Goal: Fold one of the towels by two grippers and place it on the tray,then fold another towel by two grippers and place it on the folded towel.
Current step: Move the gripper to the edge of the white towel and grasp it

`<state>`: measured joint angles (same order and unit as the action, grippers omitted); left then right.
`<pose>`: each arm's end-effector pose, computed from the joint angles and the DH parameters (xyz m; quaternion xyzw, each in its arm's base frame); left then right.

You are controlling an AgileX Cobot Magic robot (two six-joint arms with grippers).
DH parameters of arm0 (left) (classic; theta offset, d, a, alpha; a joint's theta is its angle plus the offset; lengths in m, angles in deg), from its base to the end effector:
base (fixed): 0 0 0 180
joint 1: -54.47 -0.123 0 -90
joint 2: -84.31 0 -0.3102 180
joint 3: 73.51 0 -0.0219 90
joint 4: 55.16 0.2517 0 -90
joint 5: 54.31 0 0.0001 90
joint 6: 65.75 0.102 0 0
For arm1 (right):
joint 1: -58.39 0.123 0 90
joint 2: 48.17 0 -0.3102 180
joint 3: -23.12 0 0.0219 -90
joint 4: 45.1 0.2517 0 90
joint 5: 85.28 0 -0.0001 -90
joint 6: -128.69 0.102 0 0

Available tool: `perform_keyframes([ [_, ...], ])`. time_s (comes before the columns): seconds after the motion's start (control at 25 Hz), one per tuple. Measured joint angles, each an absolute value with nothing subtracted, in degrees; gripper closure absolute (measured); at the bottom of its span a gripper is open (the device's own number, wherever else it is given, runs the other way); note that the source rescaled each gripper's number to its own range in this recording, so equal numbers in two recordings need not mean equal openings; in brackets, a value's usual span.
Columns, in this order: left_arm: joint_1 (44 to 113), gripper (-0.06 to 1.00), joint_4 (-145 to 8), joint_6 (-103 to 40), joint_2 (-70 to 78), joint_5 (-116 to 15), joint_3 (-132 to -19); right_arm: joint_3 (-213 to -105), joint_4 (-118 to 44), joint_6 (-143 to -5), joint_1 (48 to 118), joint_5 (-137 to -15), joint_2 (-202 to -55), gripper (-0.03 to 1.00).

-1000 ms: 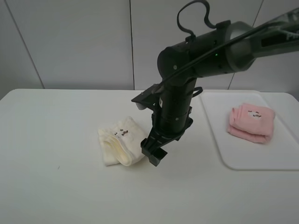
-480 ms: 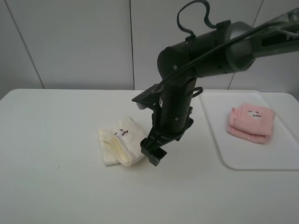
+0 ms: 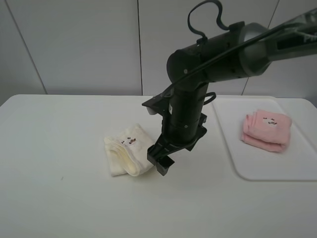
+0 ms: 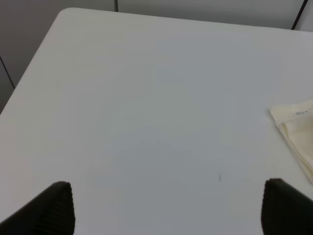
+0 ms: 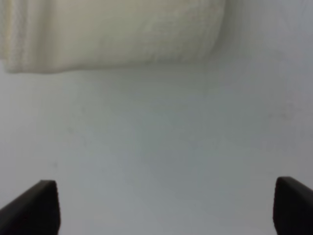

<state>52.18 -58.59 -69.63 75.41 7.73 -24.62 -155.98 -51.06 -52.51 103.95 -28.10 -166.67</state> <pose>-0.0166 -0.0061 0.2730 -0.0454 0.8637 -0.0369 0.5006 0.2754 0.2681 0.1897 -0.4208 0.9056 -0.0300 0.0444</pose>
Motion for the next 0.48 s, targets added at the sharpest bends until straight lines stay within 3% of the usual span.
perform_keyframes([
  [0.48,52.2,0.01,-58.6,-69.6,75.4,7.7,-24.6,-156.0,-50.5,-56.7,103.9,-29.8,-166.7,0.05],
])
